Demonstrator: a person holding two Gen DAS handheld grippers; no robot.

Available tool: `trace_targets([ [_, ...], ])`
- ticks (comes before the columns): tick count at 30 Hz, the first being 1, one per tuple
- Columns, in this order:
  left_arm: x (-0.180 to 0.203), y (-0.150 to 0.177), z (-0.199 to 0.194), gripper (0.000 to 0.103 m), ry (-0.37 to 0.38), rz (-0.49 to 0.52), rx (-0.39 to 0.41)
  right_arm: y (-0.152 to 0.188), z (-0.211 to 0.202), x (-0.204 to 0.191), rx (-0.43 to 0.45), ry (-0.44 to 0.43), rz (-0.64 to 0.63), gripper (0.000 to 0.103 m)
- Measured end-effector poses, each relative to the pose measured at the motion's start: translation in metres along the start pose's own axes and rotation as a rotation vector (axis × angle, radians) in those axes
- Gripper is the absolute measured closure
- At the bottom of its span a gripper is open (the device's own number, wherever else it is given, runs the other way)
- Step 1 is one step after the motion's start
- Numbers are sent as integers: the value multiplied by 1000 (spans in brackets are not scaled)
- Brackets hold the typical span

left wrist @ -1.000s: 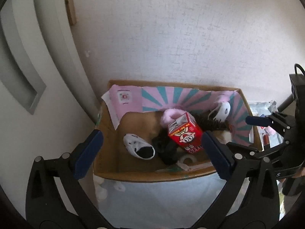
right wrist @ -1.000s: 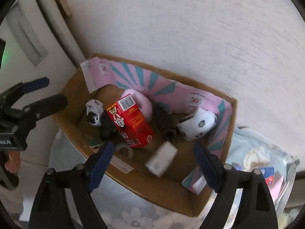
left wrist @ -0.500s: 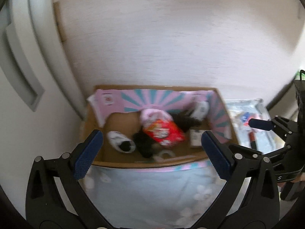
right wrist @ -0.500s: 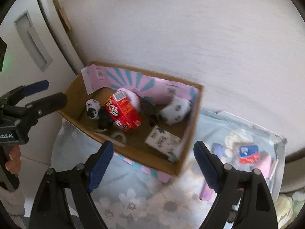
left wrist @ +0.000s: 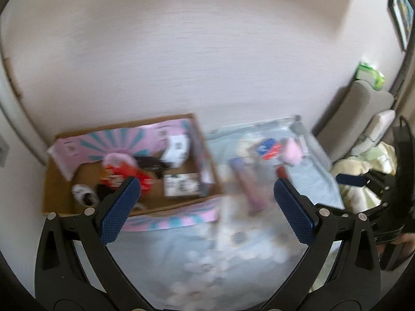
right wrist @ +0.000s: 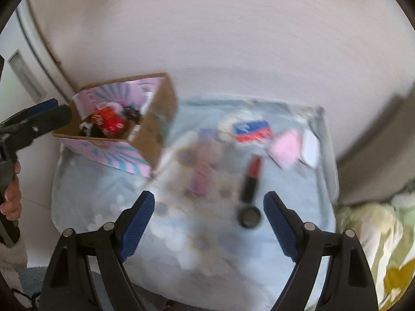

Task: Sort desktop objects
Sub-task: 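Move both open tools back over the tray, then grasp the purple UNNY tube with the left tool while the right tool grasps the black round lid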

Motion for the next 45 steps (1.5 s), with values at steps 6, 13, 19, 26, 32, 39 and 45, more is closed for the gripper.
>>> trace_targets([
  [6,60,6,33,1,61,-51,-45,30,11,28,7,-11,25,20],
  [13,101,18,99,4,-18,-48,-119,62,46,52,40,-15,-11,20],
  [19,104,10,147,10,-100,-111,-139,67,77,64,31,-33,-61,20],
  [26,94,3,199,15,-176,-148,-163,55,97,60,56,-39,-159,20],
  [32,79,1,222,20,-179,-200,-192,42,104,49,78,-27,-238,26],
  [39,68,11,229,41,-196,-218,-218,35,113,47,67,-57,-247,42],
  [45,73,10,227,73,-182,-174,-208,33,117,48,50,-56,-252,69],
])
Point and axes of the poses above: each gripper's, at about its wrist camera, not at the fingertips, and z roughly the way its jaws point, x to its right, y to its underside, the point moved 7 cm from there along z, roughly the way its jaws point, and after that the axes turned 14 degrees about -x, right-handed, at the moved point
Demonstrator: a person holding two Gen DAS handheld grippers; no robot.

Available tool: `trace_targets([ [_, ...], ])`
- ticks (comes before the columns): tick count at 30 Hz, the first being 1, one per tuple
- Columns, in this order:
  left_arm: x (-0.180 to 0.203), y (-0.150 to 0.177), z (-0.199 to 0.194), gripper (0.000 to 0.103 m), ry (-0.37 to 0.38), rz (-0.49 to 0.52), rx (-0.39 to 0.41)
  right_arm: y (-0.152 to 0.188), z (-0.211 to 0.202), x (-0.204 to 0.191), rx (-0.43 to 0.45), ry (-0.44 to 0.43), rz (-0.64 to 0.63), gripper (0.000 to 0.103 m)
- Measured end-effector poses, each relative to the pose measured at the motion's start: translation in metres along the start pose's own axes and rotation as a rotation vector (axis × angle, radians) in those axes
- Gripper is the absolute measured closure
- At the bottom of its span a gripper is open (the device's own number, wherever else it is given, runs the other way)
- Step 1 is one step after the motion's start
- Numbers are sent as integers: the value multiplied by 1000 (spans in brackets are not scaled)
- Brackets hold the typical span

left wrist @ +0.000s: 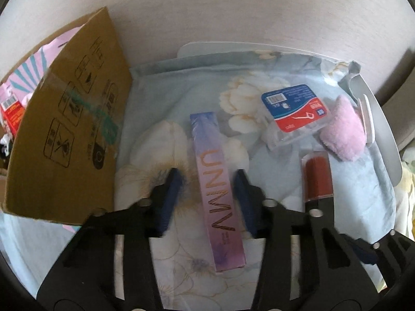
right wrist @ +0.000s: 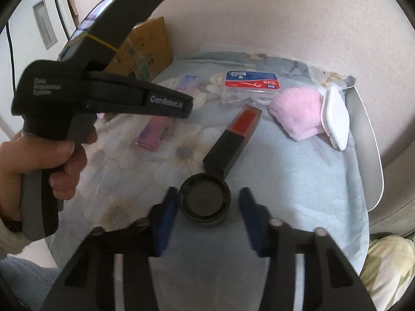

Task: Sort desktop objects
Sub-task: 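Grasp the purple UNNY tube with the left tool while the right tool grasps the black round lid, then carry the purple tube and black lid into the box and release both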

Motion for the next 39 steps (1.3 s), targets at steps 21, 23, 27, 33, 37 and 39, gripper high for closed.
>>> trace_targets([
  [21,10,-8,-69,83,98,88,45,-2,-45,-10,-1,-22,123,70],
  [23,2,-11,-79,83,122,94,62,-4,-55,-12,-3,-9,134,70],
  [27,-8,-8,-117,83,166,126,88,-14,-68,-17,-26,6,150,70],
  [33,-33,-8,-169,83,154,198,146,-37,-93,-30,-4,7,142,70],
  [37,-69,-13,-197,83,143,180,182,-69,-106,-48,20,-21,125,70],
  [39,-88,-16,-205,83,129,163,193,-83,-111,-58,30,-26,99,70],
])
Point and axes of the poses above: each gripper's, at about its wrist camera, not at the fingertips, and z roughly the way its jaws point, x to its right, y to its underside, the point moved 7 cm from there along z, roughly the way its jaws point, and after that the axes turned 14 degrees about -x, right-handed, at the moved point
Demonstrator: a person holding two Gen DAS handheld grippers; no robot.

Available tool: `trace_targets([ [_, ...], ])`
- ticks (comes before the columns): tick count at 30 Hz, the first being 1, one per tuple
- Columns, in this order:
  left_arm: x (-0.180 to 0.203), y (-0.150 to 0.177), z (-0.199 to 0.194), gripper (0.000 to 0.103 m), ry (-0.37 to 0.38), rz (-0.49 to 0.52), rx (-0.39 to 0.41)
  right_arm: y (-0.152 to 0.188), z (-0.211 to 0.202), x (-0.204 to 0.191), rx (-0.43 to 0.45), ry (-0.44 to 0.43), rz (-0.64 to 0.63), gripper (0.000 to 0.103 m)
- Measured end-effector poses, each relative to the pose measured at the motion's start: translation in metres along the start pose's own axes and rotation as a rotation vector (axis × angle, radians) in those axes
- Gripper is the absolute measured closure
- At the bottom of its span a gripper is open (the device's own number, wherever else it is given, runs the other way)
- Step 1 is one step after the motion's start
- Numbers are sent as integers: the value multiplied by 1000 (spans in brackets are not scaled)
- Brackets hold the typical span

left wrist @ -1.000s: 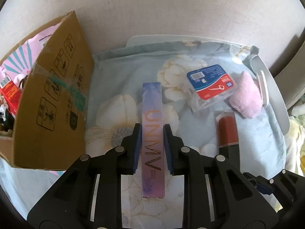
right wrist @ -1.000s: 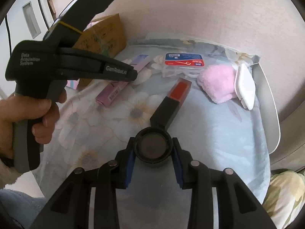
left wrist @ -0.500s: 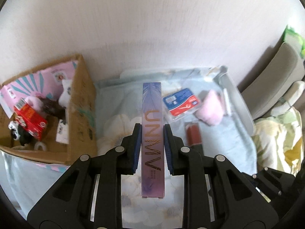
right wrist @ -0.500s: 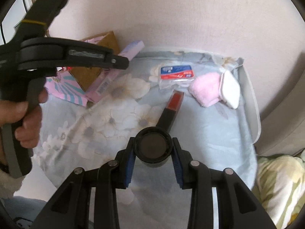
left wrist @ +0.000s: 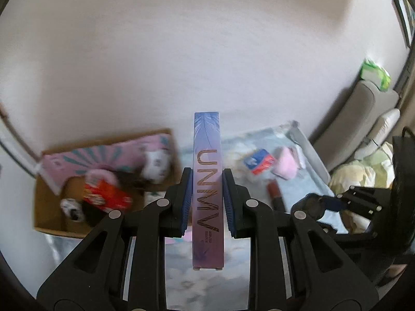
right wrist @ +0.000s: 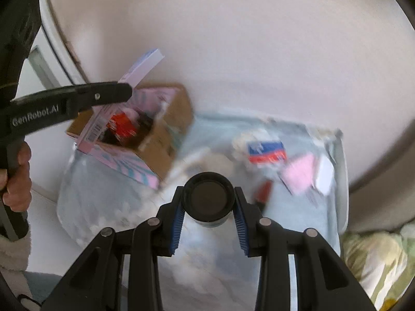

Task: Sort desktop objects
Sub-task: 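Carry the purple tube and black lid into the box and release both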

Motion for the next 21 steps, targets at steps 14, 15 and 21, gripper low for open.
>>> trace_targets([
  [14,-167,13,-20,83,-132,-114,-4,-84,34,-91,-13,-58,-133,70],
  [15,-174,14,-17,83,-135,-117,-9,-88,40,-96,-23,-69,-134,70],
  [21,-213,21,12,83,-131,-136,-41,-110,75,-122,-64,-79,-143,70],
])
Point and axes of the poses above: each gripper's, at about its wrist camera, not at the fingertips, and z roughly the way its jaws point, x to its right, y to its underside, the point moved 7 cm from there along z, roughly the way its jaws point, and after that the axes turned 14 degrees about -x, right-handed, at the moved point
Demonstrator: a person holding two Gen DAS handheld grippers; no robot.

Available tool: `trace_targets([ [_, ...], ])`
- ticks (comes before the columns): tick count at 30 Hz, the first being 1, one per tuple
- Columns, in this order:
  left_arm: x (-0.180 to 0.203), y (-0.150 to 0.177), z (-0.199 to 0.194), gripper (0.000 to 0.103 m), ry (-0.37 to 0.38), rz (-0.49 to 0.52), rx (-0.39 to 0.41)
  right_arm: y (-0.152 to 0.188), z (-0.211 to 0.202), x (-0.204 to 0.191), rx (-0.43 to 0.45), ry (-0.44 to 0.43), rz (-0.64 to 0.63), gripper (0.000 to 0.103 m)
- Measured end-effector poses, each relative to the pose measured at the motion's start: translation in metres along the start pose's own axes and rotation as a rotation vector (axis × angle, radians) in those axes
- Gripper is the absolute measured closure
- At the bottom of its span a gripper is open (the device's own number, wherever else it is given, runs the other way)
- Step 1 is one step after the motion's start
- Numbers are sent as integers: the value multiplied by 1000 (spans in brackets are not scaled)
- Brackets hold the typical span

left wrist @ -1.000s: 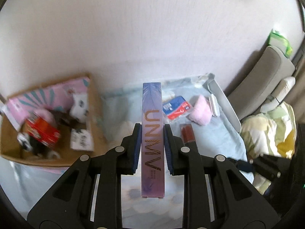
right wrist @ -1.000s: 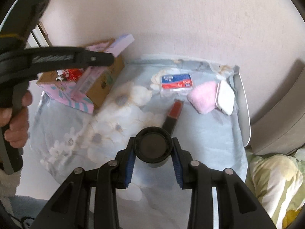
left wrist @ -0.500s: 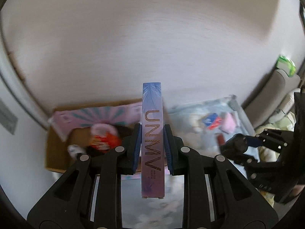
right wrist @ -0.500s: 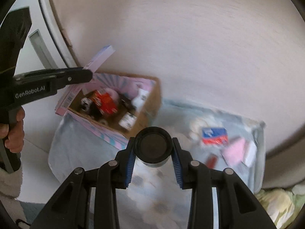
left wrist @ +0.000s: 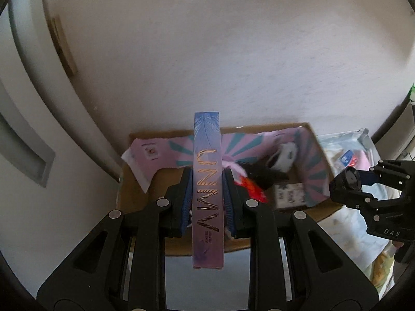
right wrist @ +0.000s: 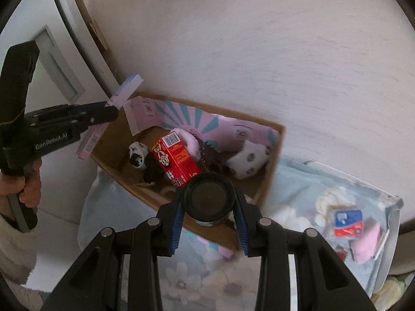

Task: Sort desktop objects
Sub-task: 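Carry the purple tube and black lid into the box and release both, then move both open tools back over the tray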

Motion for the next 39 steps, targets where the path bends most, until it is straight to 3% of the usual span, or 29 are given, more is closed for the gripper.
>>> trace_targets([
  [14,-30,16,55,83,25,-55,-90,-26,63,-21,-72,3,14,70],
  [16,-30,16,53,81,81,-70,-82,-27,65,-20,-70,6,15,66],
  [17,-28,16,52,74,122,-79,-84,-28,64,-20,-64,9,13,56],
  [18,-28,15,51,51,156,-91,-90,-28,62,-20,-53,17,11,44],
  [19,-29,15,50,32,166,-110,-96,-29,59,-20,-35,36,10,38],
  [20,-31,14,49,0,148,-125,-87,-29,56,-20,-23,47,12,28],
  [23,-36,12,36,1,119,-142,-22,-29,46,-20,18,56,15,24],
  [30,-30,10,19,1,96,-129,0,-19,35,-18,34,40,38,24],
  [39,8,7,-5,1,88,-51,13,0,-4,4,95,41,81,24],
])
Point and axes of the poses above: each gripper's, at about its wrist camera, not at the fingertips, and z roughly the way its jaws point, x to its right, y to its underside, the point moved 7 cm from there along z, roughly the way its jaws point, and after that the axes turned 14 degrees about -x, right-handed, at the moved point
